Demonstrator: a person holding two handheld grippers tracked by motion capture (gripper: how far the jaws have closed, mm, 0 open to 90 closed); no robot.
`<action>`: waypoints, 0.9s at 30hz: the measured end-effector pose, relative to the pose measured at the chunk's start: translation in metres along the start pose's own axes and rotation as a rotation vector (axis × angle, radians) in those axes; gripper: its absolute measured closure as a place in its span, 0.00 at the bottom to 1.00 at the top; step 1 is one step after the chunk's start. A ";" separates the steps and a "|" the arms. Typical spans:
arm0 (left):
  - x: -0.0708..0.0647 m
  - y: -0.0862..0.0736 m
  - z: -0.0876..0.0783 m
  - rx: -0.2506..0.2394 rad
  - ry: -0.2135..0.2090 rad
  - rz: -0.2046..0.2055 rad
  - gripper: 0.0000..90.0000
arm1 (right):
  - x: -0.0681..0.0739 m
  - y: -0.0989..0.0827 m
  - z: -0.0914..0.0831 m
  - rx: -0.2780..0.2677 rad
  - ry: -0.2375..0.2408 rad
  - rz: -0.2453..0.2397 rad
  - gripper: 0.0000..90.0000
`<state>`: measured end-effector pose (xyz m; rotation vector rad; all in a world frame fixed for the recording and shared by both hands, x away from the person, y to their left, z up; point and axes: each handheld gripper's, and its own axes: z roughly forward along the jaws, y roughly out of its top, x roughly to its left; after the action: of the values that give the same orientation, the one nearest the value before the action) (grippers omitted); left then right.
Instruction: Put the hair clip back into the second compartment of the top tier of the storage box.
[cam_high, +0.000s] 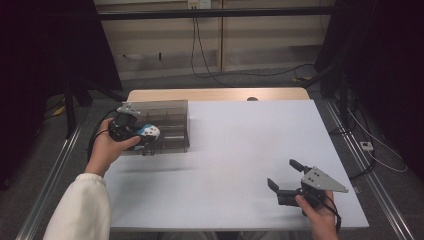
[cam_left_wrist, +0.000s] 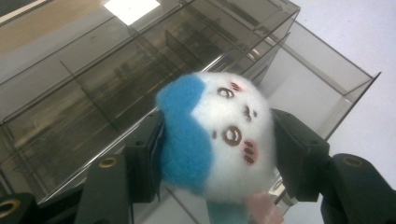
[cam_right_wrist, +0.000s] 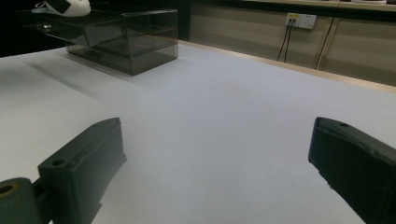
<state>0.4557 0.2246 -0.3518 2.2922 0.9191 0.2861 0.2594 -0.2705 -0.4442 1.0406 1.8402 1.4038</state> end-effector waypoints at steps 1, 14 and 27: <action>0.001 0.000 0.000 0.004 -0.003 0.001 0.45 | 0.000 0.000 0.000 0.000 0.000 0.001 0.03; 0.001 -0.002 0.002 0.014 -0.003 0.017 0.45 | 0.001 0.000 0.000 0.000 0.004 -0.001 0.03; -0.003 -0.004 0.010 0.052 -0.029 0.024 0.41 | 0.001 0.000 0.000 0.000 0.003 -0.002 0.03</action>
<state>0.4552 0.2196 -0.3614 2.3502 0.8950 0.2408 0.2592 -0.2701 -0.4440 1.0370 1.8425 1.4046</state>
